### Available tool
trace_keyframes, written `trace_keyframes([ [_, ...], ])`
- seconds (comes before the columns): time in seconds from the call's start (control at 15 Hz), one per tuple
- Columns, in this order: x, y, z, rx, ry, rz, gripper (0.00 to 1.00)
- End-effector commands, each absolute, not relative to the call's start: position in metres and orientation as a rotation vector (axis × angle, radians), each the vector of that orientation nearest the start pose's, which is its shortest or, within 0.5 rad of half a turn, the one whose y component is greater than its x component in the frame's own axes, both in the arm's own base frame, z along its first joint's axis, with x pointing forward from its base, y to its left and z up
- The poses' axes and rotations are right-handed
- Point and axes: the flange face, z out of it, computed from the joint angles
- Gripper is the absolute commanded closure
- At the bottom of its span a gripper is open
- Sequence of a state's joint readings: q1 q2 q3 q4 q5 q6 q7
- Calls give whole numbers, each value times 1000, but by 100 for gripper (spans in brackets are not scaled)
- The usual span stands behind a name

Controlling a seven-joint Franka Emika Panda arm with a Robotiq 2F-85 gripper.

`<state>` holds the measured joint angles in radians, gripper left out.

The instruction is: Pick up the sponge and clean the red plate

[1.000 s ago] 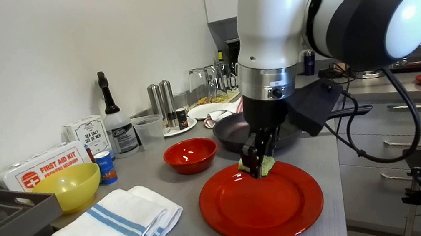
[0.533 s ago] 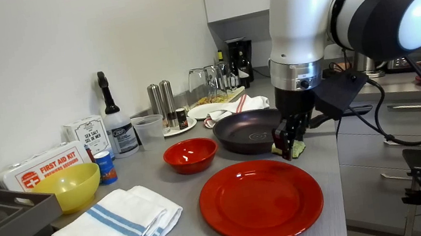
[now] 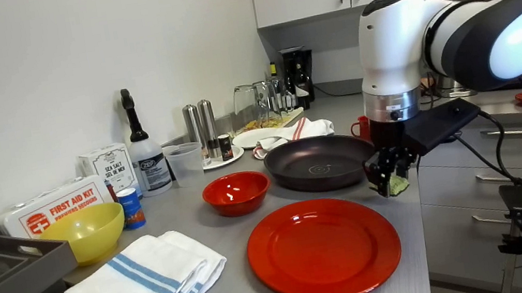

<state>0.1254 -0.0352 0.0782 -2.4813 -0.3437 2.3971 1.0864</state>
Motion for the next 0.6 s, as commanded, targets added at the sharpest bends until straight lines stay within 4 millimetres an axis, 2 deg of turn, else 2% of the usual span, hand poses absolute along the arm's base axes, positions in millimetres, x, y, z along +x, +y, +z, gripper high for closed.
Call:
trace_keyframes([
  [0.0, 439, 73, 291, -3046, 1249, -227, 73],
  [0.2, 436, 63, 283, -2963, 1362, -271, 73],
  [0.53, 439, 57, 279, -2896, 1421, -378, 73],
])
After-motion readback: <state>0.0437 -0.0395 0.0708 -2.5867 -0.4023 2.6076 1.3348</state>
